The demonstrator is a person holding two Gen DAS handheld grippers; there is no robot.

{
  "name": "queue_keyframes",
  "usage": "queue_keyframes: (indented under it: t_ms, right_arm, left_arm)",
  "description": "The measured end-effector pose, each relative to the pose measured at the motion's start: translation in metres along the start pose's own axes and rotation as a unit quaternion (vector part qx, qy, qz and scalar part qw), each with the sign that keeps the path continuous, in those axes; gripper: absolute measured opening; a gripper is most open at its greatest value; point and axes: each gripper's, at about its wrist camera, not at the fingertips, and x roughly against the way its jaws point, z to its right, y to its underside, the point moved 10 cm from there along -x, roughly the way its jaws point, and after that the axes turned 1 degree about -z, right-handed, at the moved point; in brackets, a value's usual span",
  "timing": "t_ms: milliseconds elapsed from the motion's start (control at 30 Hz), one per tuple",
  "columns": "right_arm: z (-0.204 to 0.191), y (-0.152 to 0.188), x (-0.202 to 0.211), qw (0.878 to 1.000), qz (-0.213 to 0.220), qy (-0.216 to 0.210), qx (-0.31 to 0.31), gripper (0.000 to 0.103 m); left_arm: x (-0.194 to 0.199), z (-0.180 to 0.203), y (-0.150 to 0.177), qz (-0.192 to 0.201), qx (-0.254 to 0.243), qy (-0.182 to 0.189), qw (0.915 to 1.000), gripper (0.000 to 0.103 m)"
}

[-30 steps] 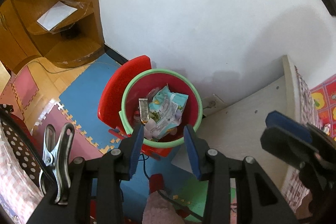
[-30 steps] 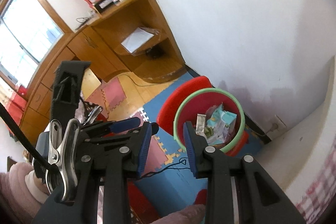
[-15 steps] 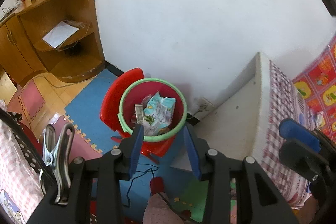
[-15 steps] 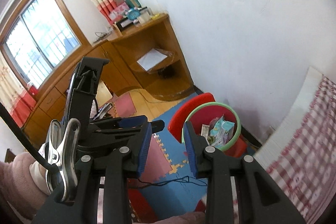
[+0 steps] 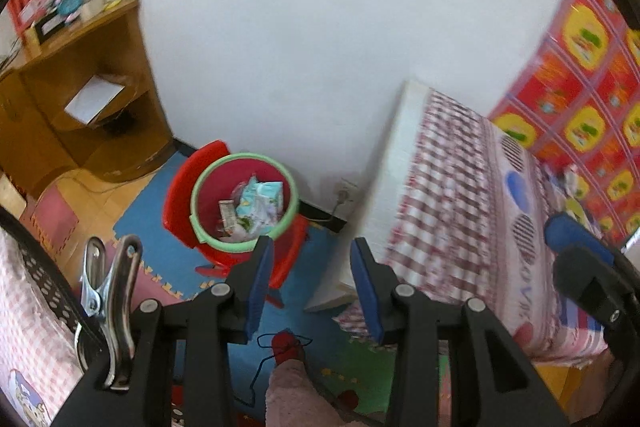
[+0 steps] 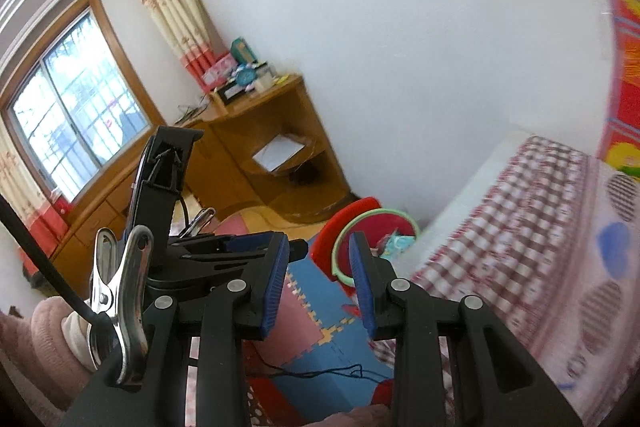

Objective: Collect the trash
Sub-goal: 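Move both open tools back toward the remaining items on the bed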

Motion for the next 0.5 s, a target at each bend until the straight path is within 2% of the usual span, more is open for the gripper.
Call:
queue_keyframes:
  t_ms: [500]
  right_arm:
    - [0.076,0.032,0.147,0.991,0.07,0.097,-0.06,0.032]
  left_arm:
    - [0.031,0.164,0.022,0.0,-0.095,0.069,0.9931,0.041]
